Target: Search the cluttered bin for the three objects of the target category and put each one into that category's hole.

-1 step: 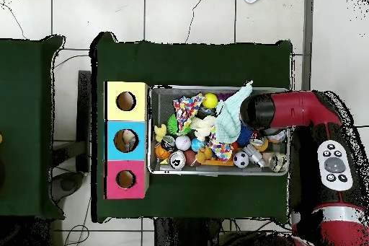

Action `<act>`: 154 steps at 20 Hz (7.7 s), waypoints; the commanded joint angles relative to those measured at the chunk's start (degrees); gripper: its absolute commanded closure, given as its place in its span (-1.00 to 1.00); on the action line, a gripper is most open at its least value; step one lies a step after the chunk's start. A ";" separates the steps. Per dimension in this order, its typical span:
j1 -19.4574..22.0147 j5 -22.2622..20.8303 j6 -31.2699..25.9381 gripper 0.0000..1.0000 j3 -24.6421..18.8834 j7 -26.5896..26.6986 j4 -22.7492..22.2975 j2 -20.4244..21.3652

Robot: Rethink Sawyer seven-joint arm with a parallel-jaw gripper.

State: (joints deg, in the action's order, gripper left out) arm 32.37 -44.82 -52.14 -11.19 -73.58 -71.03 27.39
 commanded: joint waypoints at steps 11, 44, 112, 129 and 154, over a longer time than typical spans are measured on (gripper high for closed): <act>0.52 4.48 -2.74 1.00 -2.50 4.53 -12.38 6.17; -10.49 16.61 -2.43 -1.00 3.70 -9.29 -16.27 9.01; 11.12 -7.95 3.82 -1.00 -11.17 14.94 -0.36 -4.45; 14.18 -0.98 -6.30 -1.00 -13.31 22.39 -7.40 8.42; 20.52 8.26 -8.20 -1.00 -21.97 22.20 -10.22 -2.04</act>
State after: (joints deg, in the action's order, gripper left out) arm 50.23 -40.44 -55.05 -26.38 -71.78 -76.56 31.31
